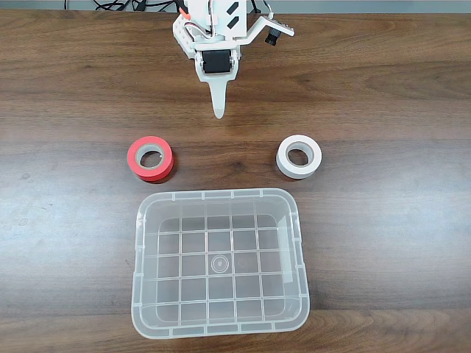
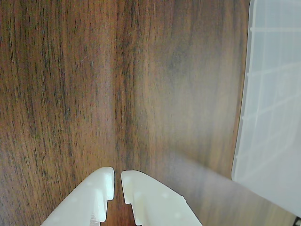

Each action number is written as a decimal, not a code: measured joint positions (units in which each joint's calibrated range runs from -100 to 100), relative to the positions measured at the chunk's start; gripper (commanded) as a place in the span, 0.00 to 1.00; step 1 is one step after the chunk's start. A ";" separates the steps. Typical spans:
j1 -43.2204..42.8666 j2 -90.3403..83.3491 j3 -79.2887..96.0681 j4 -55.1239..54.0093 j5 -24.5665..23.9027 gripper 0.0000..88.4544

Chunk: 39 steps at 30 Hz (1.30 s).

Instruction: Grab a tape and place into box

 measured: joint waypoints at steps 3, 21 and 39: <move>0.00 0.00 0.00 0.00 0.00 0.01; 0.38 0.00 0.00 0.00 0.00 0.01; 1.28 0.00 0.00 0.00 0.00 0.01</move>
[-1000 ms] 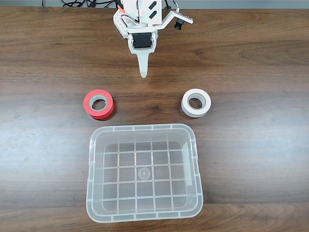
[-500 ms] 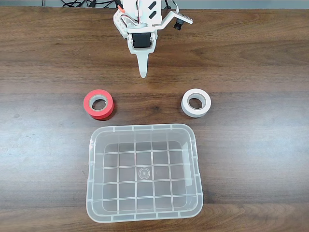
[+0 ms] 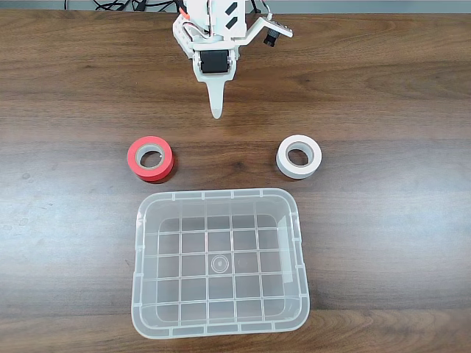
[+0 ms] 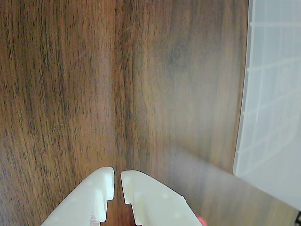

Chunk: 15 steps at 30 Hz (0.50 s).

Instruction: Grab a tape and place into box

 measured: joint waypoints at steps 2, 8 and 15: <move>1.80 0.00 0.00 -0.34 0.00 0.01; 13.90 0.00 0.00 -8.14 0.00 0.01; 27.20 0.00 0.00 -12.71 2.19 0.01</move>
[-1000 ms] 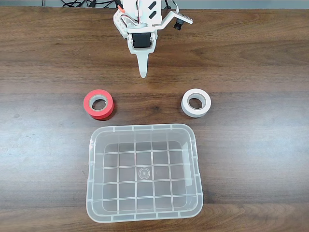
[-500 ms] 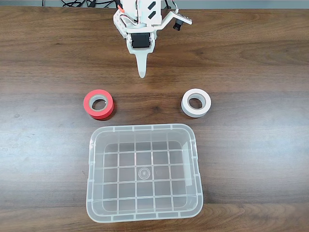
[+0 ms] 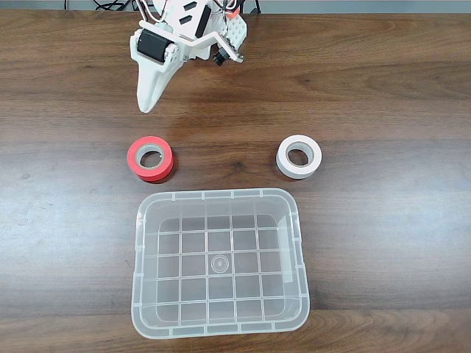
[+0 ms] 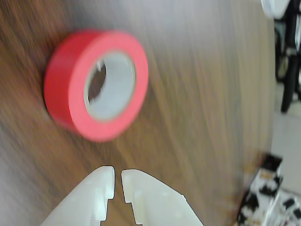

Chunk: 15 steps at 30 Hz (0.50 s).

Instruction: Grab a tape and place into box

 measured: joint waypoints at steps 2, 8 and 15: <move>3.08 0.00 0.00 -0.17 1.04 0.01; 9.69 0.00 0.00 -0.17 4.96 0.01; 10.59 0.00 0.00 0.42 7.98 0.01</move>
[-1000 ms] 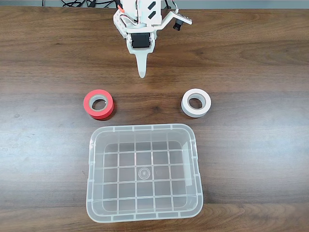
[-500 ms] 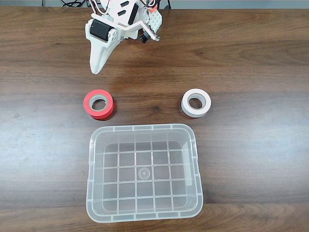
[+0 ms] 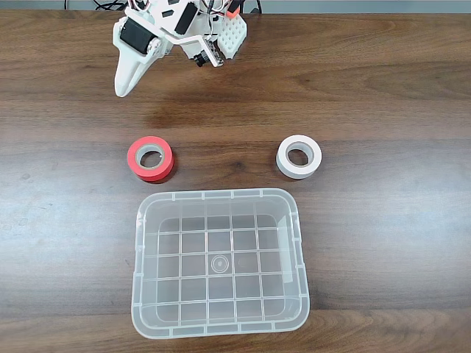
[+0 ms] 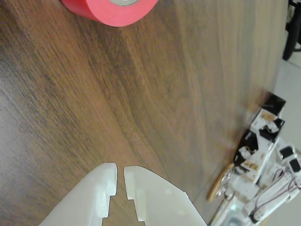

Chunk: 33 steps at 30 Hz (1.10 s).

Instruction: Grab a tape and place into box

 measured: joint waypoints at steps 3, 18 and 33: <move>-2.03 0.00 -0.45 3.39 0.05 0.01; -9.92 26.96 -20.67 9.41 -1.04 0.01; -11.04 68.23 -57.40 13.14 1.25 0.01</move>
